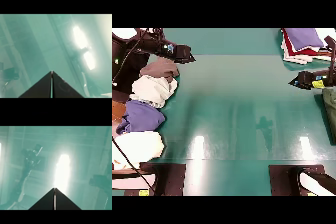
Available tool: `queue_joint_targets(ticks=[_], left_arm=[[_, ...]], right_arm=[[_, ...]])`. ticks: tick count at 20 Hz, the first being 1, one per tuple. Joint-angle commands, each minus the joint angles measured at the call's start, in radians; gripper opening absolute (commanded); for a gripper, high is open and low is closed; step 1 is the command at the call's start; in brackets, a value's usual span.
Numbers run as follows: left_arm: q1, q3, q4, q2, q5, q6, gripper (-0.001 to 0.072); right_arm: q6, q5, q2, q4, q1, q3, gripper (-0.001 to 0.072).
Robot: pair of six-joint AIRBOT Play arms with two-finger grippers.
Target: Fold the shirts.
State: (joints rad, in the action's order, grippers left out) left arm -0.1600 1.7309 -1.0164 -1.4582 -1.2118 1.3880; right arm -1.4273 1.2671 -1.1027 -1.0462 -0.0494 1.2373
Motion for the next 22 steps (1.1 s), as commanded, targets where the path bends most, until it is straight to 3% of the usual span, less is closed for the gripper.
queue_joint_targets(ticks=[1,13,16,17,18,19,22], left_arm=[[0.000,0.000,0.000,0.001,0.000,0.000,0.0026],[0.000,0.000,0.001,0.001,0.000,0.000,0.0027],[0.000,0.000,-0.011,0.001,0.058,-0.003,0.0029],[0.006,0.001,-0.062,0.001,0.092,-0.015,0.0166],[0.011,0.001,-0.158,0.000,0.137,-0.006,0.0532],[0.011,0.001,-0.283,0.000,0.177,0.042,0.0626],[0.023,0.001,-0.692,-0.045,0.240,0.153,0.0627]], right_arm=[[0.000,0.001,0.001,0.001,-0.002,0.001,0.0019],[0.000,0.026,0.001,0.000,-0.002,0.001,0.0018],[0.000,0.026,0.001,0.000,-0.002,0.001,0.0019],[0.000,0.026,0.001,0.000,-0.002,0.001,0.0018],[0.000,0.026,0.001,0.000,-0.002,0.001,0.0019],[0.000,0.027,0.001,0.001,-0.002,0.001,0.0018],[0.000,0.027,0.001,0.001,-0.002,0.001,0.0019]])
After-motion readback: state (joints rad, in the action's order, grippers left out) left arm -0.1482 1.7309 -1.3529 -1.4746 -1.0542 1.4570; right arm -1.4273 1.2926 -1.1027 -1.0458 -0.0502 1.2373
